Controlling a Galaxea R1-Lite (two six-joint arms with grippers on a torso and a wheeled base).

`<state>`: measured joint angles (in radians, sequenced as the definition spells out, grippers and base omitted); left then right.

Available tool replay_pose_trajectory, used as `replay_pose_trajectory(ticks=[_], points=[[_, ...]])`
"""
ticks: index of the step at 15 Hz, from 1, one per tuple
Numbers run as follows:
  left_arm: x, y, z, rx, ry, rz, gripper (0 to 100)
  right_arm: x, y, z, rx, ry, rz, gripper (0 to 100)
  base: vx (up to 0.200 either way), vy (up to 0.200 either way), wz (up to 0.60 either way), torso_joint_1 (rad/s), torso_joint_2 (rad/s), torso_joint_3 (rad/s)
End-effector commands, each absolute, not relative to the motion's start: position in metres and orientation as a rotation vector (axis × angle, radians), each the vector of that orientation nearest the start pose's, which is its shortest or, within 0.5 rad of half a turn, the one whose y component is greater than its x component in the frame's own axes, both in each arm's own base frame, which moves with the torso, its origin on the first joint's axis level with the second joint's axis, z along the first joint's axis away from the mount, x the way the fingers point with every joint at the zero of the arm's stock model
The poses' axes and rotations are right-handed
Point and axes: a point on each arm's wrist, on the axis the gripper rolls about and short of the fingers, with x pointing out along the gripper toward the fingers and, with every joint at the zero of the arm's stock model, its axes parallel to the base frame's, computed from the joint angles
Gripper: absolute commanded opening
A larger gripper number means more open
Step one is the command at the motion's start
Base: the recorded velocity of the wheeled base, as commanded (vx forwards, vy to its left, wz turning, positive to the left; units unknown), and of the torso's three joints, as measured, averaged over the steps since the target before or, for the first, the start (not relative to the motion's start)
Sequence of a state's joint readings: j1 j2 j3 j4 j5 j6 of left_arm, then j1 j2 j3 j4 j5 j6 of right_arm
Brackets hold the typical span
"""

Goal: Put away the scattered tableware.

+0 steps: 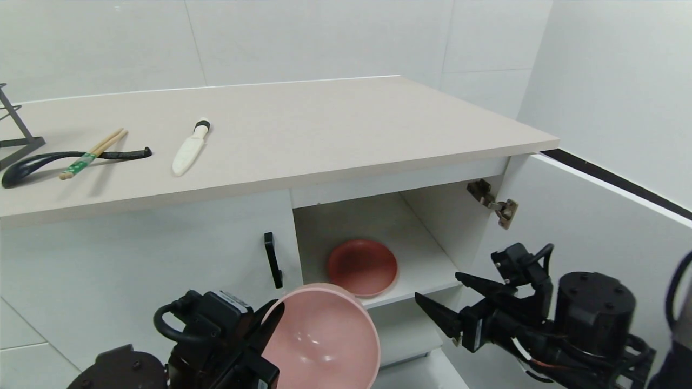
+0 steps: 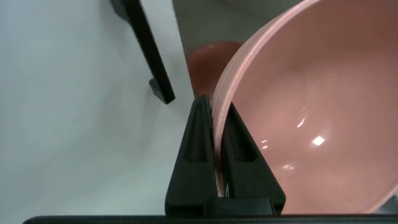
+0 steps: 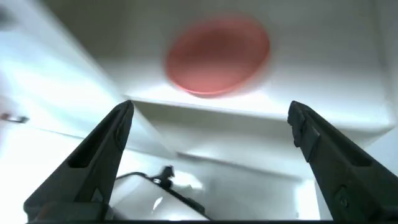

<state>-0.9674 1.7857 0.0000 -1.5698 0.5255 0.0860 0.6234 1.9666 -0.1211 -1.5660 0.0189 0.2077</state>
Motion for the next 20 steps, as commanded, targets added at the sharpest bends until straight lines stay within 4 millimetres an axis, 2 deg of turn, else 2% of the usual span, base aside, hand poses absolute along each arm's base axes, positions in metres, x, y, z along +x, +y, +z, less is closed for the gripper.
replay_pose_trajectory(ticks=[1, 4, 6, 8, 10, 12, 13, 16, 20], points=[[0.123, -0.159, 0.077, 0.306, 0.159, -0.455, 0, 0.173, 0.128, 0.095, 0.147, 0.198, 0.627, 100, 0.000, 0.000, 0.00, 0.000, 0.00, 0.000], [0.118, -0.168, 0.064, 0.365, 0.195, -0.501, 0, 0.170, 0.126, 0.098, 0.152, 0.189, 0.620, 100, 0.000, 0.000, 0.00, 0.000, 0.00, 0.000], [0.126, -0.184, 0.053, 0.387, 0.210, -0.508, 0, 0.167, 0.124, 0.095, 0.158, 0.211, 0.617, 100, 0.000, 0.000, 0.00, 0.000, 0.00, 0.000], [0.135, -0.199, 0.054, 0.358, 0.179, -0.507, 0, 0.161, 0.120, 0.090, 0.146, 0.246, 0.614, 100, 0.000, 0.000, 0.00, 0.000, 0.00, 0.000], [0.143, -0.211, 0.053, 0.369, 0.154, -0.509, 0, 0.156, 0.117, 0.099, 0.160, 0.203, 0.620, 100, 0.000, 0.000, 0.00, 0.000, 0.00, 0.000], [0.145, -0.216, 0.049, 0.391, 0.153, -0.512, 0, 0.155, 0.116, 0.101, 0.162, 0.193, 0.623, 100, 0.000, 0.000, 0.00, 0.000, 0.00, 0.000], [0.148, -0.226, 0.047, 0.386, 0.142, -0.515, 0, 0.154, 0.116, 0.102, 0.162, 0.187, 0.628, 100, 0.000, 0.000, 0.00, 0.000, 0.00, 0.000], [0.165, -0.249, 0.051, 0.346, 0.079, -0.478, 0, 0.146, 0.126, 0.102, 0.161, 0.194, 0.689, 100, 0.000, 0.000, 0.00, 0.000, 0.00, 0.000], [0.186, -0.278, 0.064, 0.250, -0.011, -0.444, 0, 0.151, 0.123, 0.099, 0.167, 0.213, 0.662, 100, 0.000, 0.000, 0.00, 0.000, 0.00, 0.000]])
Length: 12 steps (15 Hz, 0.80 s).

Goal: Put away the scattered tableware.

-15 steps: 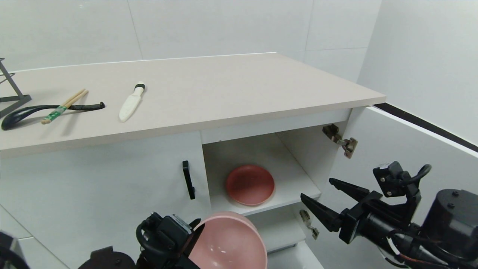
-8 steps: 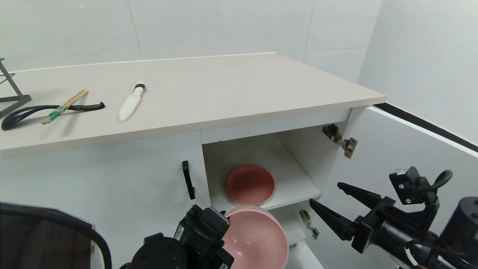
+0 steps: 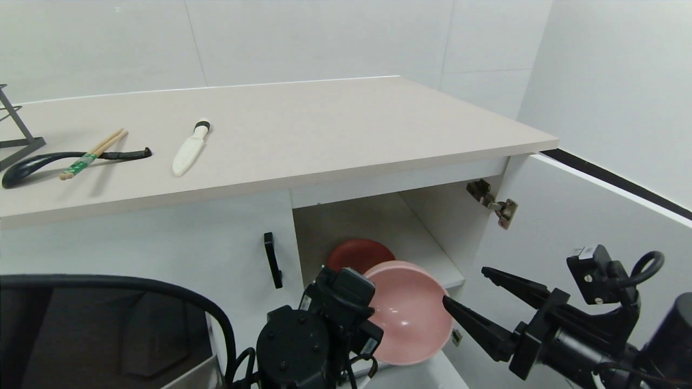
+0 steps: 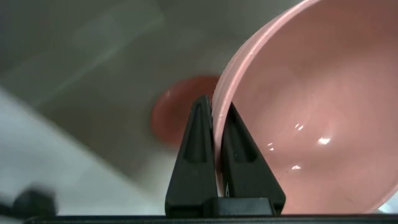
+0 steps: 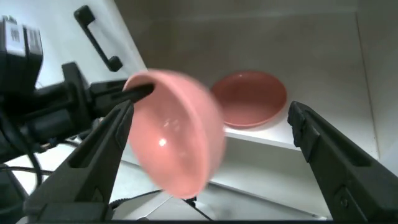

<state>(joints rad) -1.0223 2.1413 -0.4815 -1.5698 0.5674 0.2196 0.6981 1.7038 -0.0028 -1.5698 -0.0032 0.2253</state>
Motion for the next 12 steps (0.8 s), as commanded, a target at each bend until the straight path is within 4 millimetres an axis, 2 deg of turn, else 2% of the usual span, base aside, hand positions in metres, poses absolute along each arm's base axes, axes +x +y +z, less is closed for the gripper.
replay_pose_trajectory(ticks=[1, 6, 8, 12], points=[[0.188, -0.280, 0.064, 0.242, -0.013, -0.428, 0, 0.154, 0.120, 0.098, 0.166, 0.215, 0.641, 100, 0.000, 0.000, 0.00, 0.000, 0.00, 0.000], [0.195, -0.277, 0.066, 0.221, -0.015, -0.402, 0, 0.169, 0.112, 0.085, 0.158, 0.265, 0.549, 100, 0.000, 0.000, 0.00, 0.000, 0.00, 0.000], [0.199, -0.280, 0.071, 0.200, -0.035, -0.396, 0, 0.178, 0.116, 0.076, 0.151, 0.302, 0.536, 100, 0.000, 0.000, 0.00, 0.000, 0.00, 0.000], [0.206, -0.294, 0.076, 0.144, -0.071, -0.405, 0, 0.198, 0.116, 0.070, 0.158, 0.297, 0.487, 100, 0.000, 0.000, 0.00, 0.000, 0.00, 0.000]])
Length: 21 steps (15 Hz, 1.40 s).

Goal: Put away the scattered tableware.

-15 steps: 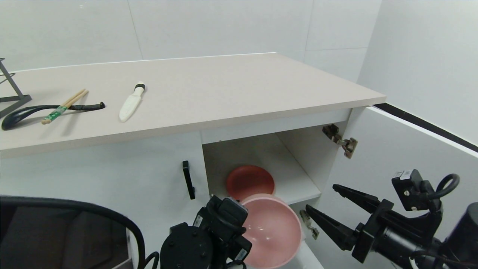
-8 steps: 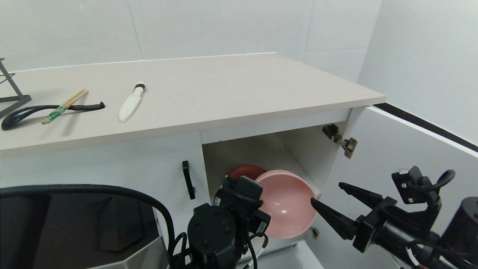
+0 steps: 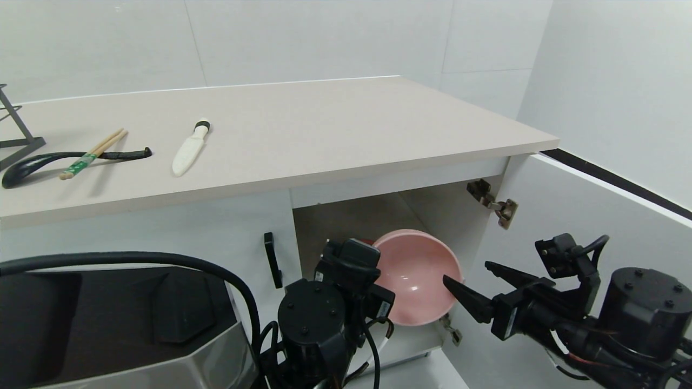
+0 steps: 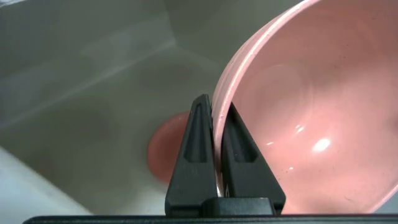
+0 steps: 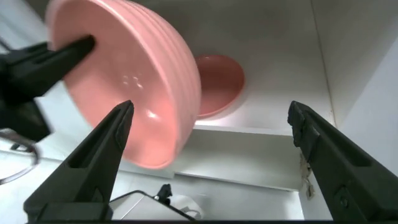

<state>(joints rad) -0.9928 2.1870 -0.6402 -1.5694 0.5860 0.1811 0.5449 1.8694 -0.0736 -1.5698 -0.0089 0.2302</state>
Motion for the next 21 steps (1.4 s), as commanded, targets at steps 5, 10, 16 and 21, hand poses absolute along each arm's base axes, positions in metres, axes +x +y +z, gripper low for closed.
replay_pose_trajectory(ticks=[5, 10, 16, 21], points=[[0.208, -0.311, 0.068, 0.134, -0.078, -0.424, 0, 0.209, 0.114, 0.075, 0.174, 0.258, 0.461, 100, 0.000, 0.000, 0.00, 0.000, 0.00, 0.000], [0.209, -0.314, 0.071, 0.117, -0.091, -0.425, 0, 0.209, 0.116, 0.078, 0.178, 0.244, 0.474, 0, 0.000, 0.000, 0.00, 0.000, 0.00, 0.000], [0.207, -0.315, 0.071, 0.122, -0.092, -0.432, 0, 0.204, 0.126, 0.079, 0.174, 0.246, 0.520, 0, 0.000, 0.000, 0.00, 0.000, 0.00, 0.000], [0.206, -0.313, 0.070, 0.138, -0.087, -0.433, 100, 0.205, 0.125, 0.079, 0.175, 0.246, 0.515, 0, 0.000, 0.000, 0.00, 0.000, 0.00, 0.000]])
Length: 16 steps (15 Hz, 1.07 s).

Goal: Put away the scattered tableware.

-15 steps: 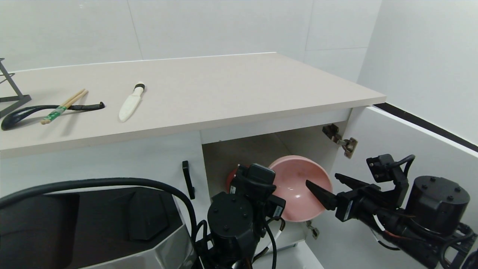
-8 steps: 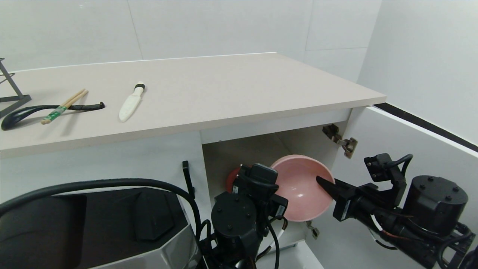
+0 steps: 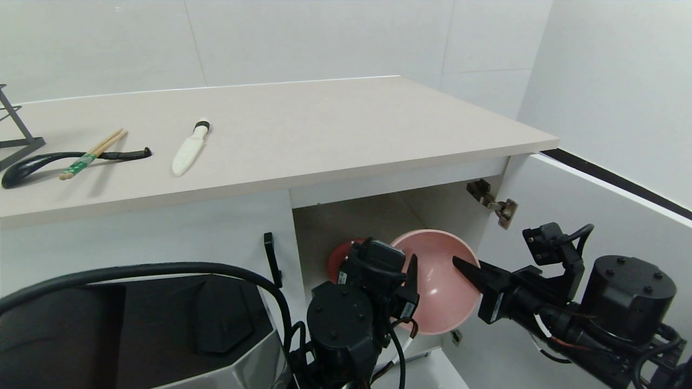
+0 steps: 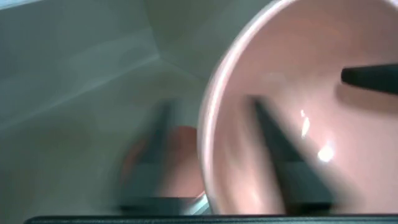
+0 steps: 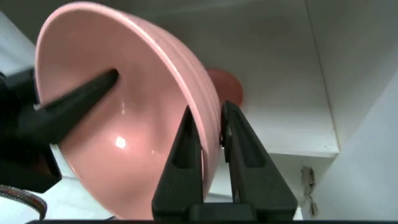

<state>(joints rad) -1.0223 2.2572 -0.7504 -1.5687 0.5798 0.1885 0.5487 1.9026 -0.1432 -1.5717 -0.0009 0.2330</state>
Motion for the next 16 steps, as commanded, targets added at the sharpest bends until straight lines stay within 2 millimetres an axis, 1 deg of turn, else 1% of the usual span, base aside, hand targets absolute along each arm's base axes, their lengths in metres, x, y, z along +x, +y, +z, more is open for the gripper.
replay_pose_trajectory(ticks=[1, 3, 4, 5, 6, 7, 9, 10, 11, 13, 15, 16], points=[[0.206, -0.312, 0.069, 0.141, -0.084, -0.433, 100, 0.204, 0.124, 0.078, 0.174, 0.247, 0.515, 0, 0.000, 0.000, 0.00, 0.000, 0.00, 0.000], [0.201, -0.308, 0.067, 0.149, -0.066, -0.439, 100, 0.205, 0.121, 0.077, 0.171, 0.256, 0.500, 0, 0.000, 0.000, 0.00, 0.000, 0.00, 0.000], [0.195, -0.309, 0.073, 0.132, -0.076, -0.456, 100, 0.208, 0.117, 0.076, 0.174, 0.257, 0.477, 0, 0.000, 0.000, 0.00, 0.000, 0.00, 0.000], [0.187, -0.311, 0.084, 0.099, -0.097, -0.492, 100, 0.210, 0.113, 0.074, 0.174, 0.262, 0.458, 0, 0.000, 0.000, 0.00, 0.000, 0.00, 0.000], [0.181, -0.310, 0.090, 0.087, -0.106, -0.521, 100, 0.211, 0.112, 0.072, 0.173, 0.270, 0.449, 0, 0.000, 0.000, 0.00, 0.000, 0.00, 0.000], [0.172, -0.302, 0.100, 0.076, -0.115, -0.561, 100, 0.212, 0.109, 0.070, 0.172, 0.279, 0.434, 0, 0.000, 0.000, 0.00, 0.000, 0.00, 0.000], [0.159, -0.276, 0.112, 0.077, -0.108, -0.646, 100, 0.215, 0.104, 0.065, 0.171, 0.300, 0.405, 0, 0.000, 0.000, 0.00, 0.000, 0.00, 0.000], [0.155, -0.262, 0.113, 0.093, -0.098, -0.693, 100, 0.214, 0.102, 0.064, 0.170, 0.307, 0.402, 0, 0.000, 0.000, 0.00, 0.000, 0.00, 0.000], [0.153, -0.243, 0.113, 0.115, -0.081, -0.728, 100, 0.213, 0.103, 0.064, 0.167, 0.310, 0.403, 0, 0.000, 0.000, 0.00, 0.000, 0.00, 0.000], [0.154, -0.208, 0.111, 0.145, -0.047, -0.809, 100, 0.211, 0.102, 0.062, 0.165, 0.319, 0.405, 0, 0.000, 0.000, 0.00, 0.000, 0.00, 0.000], [0.159, -0.184, 0.111, 0.149, -0.033, -0.872, 100, 0.209, 0.102, 0.062, 0.163, 0.327, 0.407, 0, 0.000, 0.000, 0.00, 0.000, 0.00, 0.000], [0.158, -0.174, 0.112, 0.152, -0.037, -0.946, 100, 0.208, 0.101, 0.061, 0.161, 0.333, 0.406, 0, 0.000, 0.000, 0.00, 0.000, 0.00, 0.000]])
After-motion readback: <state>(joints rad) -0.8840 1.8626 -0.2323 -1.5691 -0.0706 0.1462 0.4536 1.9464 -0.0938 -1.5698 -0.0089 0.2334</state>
